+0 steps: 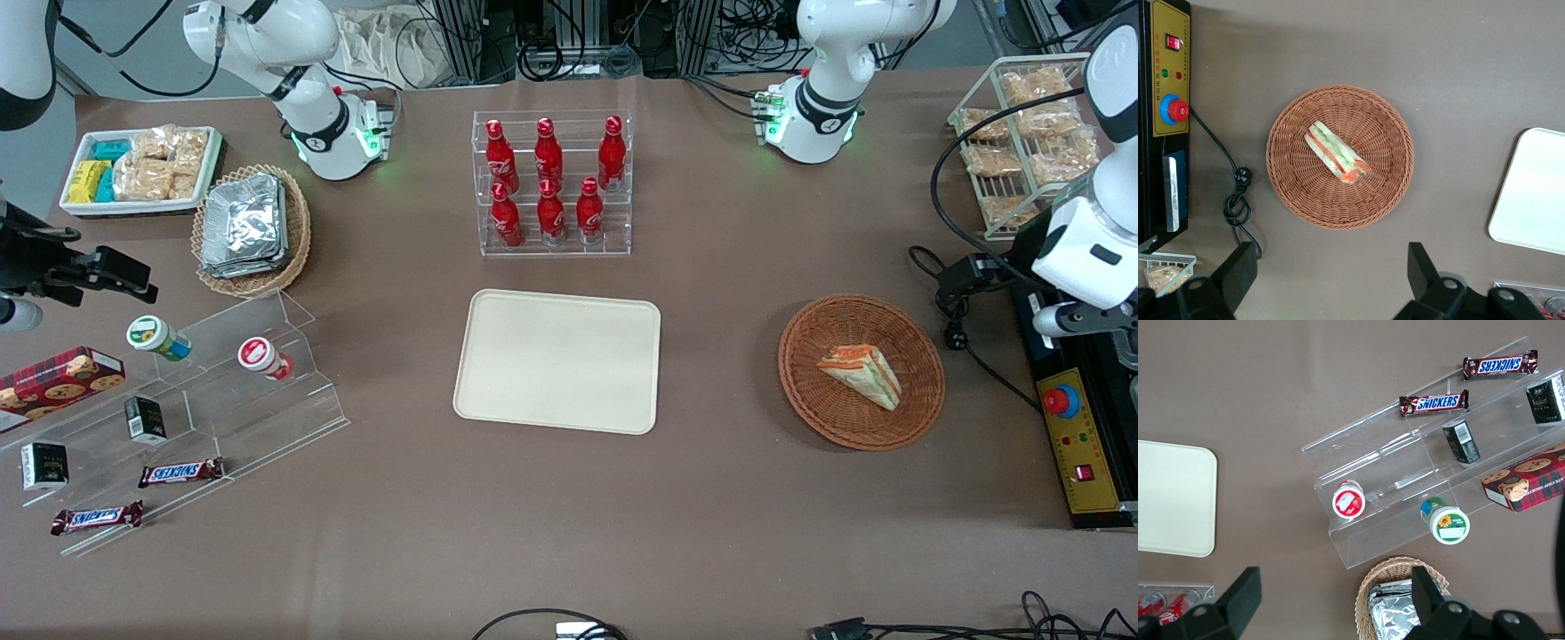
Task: Place sandwich from basket to tray
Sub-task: 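Move the left gripper over the wrapped sandwich in the wicker basket, then lower the left gripper and close it on the wrapped sandwich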
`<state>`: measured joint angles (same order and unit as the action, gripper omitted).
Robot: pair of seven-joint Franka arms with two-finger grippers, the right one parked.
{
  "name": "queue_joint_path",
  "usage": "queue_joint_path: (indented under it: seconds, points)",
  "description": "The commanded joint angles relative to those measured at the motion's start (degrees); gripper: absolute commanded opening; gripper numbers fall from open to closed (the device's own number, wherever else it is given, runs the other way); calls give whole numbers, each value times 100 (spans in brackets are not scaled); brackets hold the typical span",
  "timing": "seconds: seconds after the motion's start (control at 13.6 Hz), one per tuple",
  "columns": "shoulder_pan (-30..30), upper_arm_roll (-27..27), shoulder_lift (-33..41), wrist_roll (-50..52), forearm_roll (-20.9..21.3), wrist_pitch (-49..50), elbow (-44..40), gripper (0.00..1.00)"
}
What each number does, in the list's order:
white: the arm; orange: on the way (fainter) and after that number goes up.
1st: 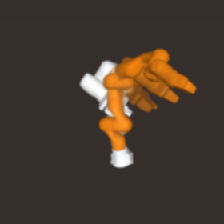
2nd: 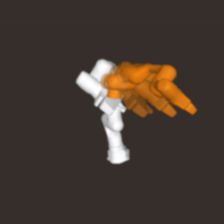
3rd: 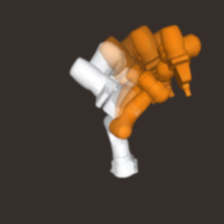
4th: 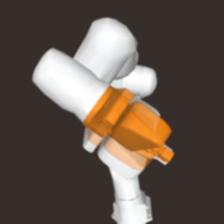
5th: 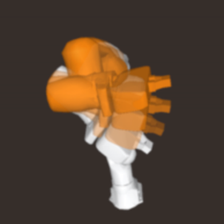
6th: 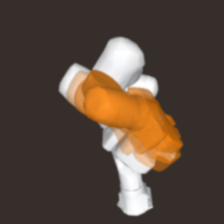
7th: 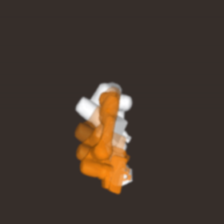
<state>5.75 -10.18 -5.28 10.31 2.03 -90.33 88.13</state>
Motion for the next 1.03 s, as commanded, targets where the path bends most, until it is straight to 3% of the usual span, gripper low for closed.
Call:
queue_joint_path:
  seconds: [0.0, 0.37, 0.74, 0.96]
  points:
    - [-91, 96, -88, -100, 7, 200, -147, 100]
    - [-100, 104, -429, 101, 191, 113, -51, 100]
    - [-74, 104, -597, 3586, 219, -1739, 1582, 100]
    - [66, 140, -1044, 4985, 113, -2206, 1795, 100]
